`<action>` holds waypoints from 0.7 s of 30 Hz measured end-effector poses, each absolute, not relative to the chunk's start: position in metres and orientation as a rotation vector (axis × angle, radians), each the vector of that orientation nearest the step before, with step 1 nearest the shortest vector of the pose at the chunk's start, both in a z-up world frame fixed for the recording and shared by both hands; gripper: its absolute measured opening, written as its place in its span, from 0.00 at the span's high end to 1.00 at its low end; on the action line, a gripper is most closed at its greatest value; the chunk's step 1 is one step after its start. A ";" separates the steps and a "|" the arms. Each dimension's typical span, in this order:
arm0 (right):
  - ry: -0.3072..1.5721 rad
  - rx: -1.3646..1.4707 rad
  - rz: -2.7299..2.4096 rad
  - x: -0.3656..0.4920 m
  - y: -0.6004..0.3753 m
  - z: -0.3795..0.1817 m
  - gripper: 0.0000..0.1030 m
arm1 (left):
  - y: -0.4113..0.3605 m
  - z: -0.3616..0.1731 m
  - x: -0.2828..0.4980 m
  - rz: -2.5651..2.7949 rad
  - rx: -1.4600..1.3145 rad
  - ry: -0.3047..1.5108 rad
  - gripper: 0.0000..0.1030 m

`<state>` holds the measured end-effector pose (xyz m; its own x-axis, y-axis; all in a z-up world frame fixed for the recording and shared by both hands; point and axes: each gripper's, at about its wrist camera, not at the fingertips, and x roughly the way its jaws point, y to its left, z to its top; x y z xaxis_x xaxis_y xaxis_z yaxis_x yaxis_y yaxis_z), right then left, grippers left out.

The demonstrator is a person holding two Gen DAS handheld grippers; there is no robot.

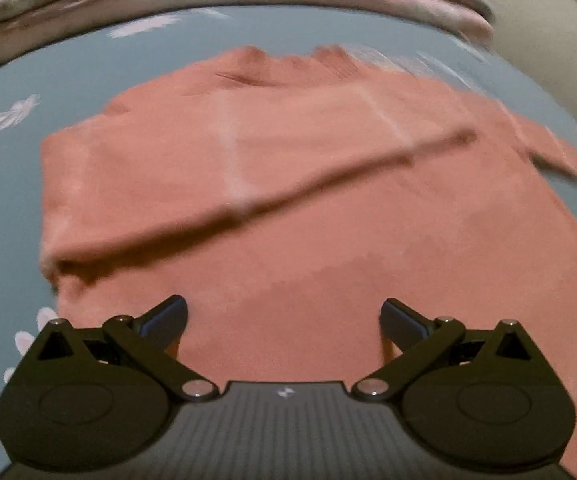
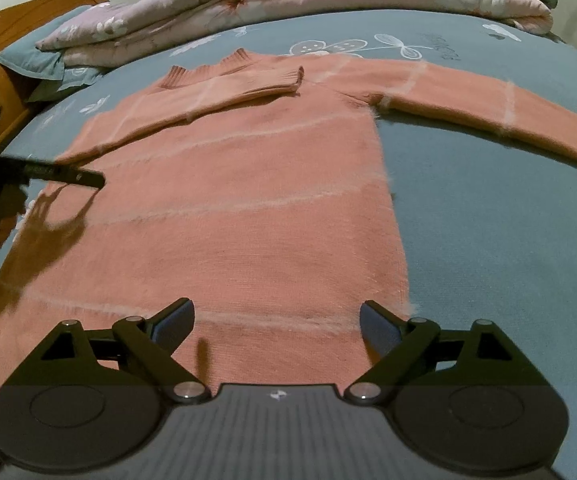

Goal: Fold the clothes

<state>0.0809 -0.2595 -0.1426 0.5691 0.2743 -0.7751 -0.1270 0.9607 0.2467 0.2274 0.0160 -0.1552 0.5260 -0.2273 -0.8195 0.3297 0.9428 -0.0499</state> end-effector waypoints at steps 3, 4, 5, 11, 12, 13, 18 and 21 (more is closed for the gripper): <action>0.936 0.177 0.241 0.080 -0.260 -0.142 0.10 | 0.019 -0.145 0.222 -0.348 0.121 0.926 0.01; 0.936 0.179 0.242 0.080 -0.260 -0.142 0.10 | 0.025 -0.142 0.225 -0.324 0.095 0.900 0.01; 0.935 0.179 0.243 0.080 -0.260 -0.142 0.10 | 0.031 -0.141 0.230 -0.295 0.073 0.886 0.01; 0.938 0.170 0.240 0.080 -0.258 -0.143 0.10 | 0.068 -0.158 0.258 -0.159 0.017 0.909 0.01; 0.937 0.171 0.240 0.080 -0.258 -0.143 0.10 | 0.074 -0.159 0.256 -0.164 0.006 0.905 0.01; 0.937 0.172 0.241 0.080 -0.258 -0.143 0.10 | 0.078 -0.160 0.254 -0.175 -0.007 0.898 0.01; 0.934 0.176 0.242 0.080 -0.257 -0.142 0.10 | 0.072 -0.150 0.247 -0.159 0.015 0.916 0.01; 0.927 0.177 0.245 0.079 -0.256 -0.140 0.10 | 0.070 -0.141 0.238 -0.190 -0.048 0.933 0.01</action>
